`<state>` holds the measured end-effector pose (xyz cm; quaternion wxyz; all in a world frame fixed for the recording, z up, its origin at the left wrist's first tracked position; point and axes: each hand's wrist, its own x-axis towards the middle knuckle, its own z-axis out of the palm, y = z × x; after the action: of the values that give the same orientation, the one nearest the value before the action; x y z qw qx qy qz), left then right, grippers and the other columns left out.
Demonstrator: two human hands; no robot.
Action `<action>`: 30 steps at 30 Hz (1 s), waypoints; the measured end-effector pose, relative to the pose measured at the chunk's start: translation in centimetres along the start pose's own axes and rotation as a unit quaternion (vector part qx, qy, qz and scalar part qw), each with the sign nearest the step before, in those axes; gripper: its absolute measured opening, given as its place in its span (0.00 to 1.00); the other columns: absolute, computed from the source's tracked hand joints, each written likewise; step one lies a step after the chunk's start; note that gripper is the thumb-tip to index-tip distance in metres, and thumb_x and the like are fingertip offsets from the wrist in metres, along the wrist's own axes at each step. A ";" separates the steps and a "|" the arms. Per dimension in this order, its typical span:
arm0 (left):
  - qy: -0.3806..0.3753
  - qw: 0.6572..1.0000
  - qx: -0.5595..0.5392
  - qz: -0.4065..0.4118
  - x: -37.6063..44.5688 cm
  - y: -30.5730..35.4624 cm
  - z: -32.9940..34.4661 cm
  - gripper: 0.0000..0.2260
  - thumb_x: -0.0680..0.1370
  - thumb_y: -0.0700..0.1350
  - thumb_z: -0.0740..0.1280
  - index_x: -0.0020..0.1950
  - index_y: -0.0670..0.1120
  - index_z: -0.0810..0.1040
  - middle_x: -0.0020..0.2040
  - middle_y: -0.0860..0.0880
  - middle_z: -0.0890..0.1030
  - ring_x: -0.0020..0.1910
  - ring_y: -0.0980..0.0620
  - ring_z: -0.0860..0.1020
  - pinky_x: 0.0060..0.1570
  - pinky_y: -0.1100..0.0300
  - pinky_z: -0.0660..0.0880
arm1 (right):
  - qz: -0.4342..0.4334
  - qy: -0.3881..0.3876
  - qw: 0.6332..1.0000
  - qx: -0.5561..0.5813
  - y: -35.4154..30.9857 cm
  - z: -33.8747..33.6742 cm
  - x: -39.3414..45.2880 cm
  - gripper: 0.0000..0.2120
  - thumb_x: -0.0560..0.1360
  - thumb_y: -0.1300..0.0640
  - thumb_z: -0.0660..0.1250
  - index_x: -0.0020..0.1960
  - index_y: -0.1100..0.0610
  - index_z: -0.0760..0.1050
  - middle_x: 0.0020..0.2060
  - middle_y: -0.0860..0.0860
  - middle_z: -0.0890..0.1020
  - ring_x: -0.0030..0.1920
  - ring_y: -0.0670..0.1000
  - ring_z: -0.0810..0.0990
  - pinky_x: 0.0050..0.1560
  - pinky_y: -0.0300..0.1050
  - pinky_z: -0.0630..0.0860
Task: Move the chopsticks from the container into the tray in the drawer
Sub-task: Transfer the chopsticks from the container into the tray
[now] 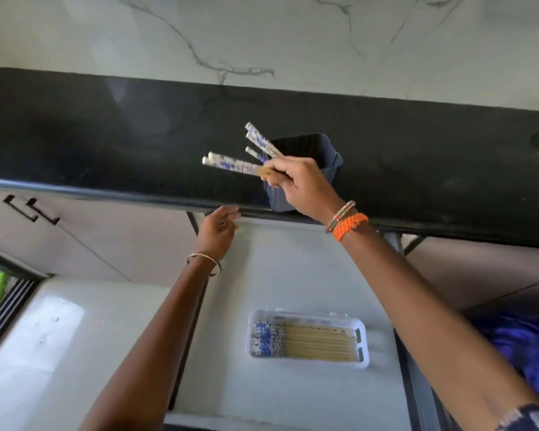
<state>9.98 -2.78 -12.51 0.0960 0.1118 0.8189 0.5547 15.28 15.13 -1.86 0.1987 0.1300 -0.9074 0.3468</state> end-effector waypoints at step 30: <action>-0.117 0.933 0.281 0.192 4.5 4.8 8.0 0.27 0.74 0.30 0.58 0.72 0.44 0.64 0.68 0.39 0.71 0.66 0.40 0.70 0.68 0.51 0.68 | 0.208 -0.008 0.950 -0.234 7.9 3.9 -16.5 0.15 0.73 0.73 0.60 0.56 0.61 0.75 0.40 0.58 0.81 0.37 0.57 0.79 0.33 0.44 0.76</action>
<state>8.25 7.33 -11.13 0.0475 0.3529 0.8873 0.2932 25.94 19.88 -16.51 0.1401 -0.1090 -0.9714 0.1578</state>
